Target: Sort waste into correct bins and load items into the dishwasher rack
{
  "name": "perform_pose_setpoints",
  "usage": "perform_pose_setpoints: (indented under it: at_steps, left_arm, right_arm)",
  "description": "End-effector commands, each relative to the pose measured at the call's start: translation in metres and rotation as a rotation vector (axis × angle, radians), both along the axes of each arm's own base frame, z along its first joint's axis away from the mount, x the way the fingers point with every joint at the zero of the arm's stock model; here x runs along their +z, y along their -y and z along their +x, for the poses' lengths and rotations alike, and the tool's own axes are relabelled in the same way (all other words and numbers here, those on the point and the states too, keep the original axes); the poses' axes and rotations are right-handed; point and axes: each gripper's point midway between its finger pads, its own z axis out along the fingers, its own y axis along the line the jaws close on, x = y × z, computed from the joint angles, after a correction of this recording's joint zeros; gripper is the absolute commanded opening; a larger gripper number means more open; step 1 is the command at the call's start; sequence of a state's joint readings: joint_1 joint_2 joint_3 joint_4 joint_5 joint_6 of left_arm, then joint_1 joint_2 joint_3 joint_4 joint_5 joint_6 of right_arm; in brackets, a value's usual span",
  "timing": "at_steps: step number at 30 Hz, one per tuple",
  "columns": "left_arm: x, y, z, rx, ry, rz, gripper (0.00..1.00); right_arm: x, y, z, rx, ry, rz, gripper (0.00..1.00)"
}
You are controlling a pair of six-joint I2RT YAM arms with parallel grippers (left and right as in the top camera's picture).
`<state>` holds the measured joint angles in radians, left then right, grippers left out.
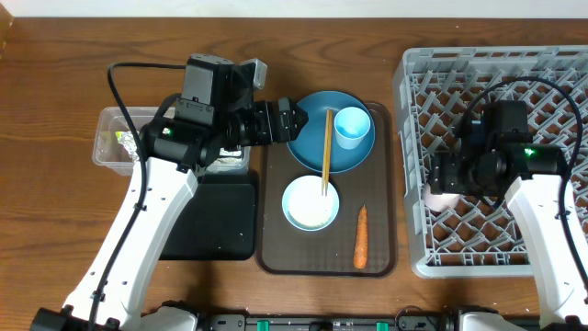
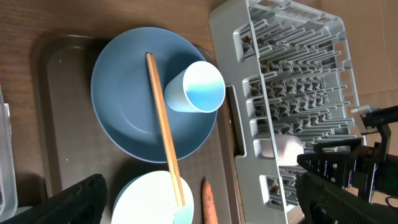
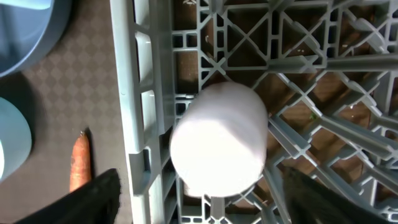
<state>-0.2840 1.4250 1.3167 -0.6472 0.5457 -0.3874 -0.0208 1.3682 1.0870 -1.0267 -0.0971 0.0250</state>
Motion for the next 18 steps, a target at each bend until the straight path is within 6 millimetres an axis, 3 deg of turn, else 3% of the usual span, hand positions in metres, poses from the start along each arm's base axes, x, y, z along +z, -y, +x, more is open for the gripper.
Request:
perform_pose_setpoints:
  at_steps: [1,2,18]
  left_arm:
    - [-0.0042,-0.0026,0.0016,0.001,0.000,0.015,0.99]
    - [-0.0042,-0.0026,0.0016,0.001,0.000,0.015,0.99]
    - [-0.0042,-0.0026,0.0016,0.001,0.000,0.015,0.99]
  right_arm:
    - [-0.0030,-0.0022,-0.0017,0.005,-0.014,-0.002,0.95]
    - [-0.0031,-0.0022,-0.0021,0.005,-0.015,-0.002,0.99]
    - [-0.0032,-0.0022,-0.0023,0.005,-0.016,-0.002,0.99]
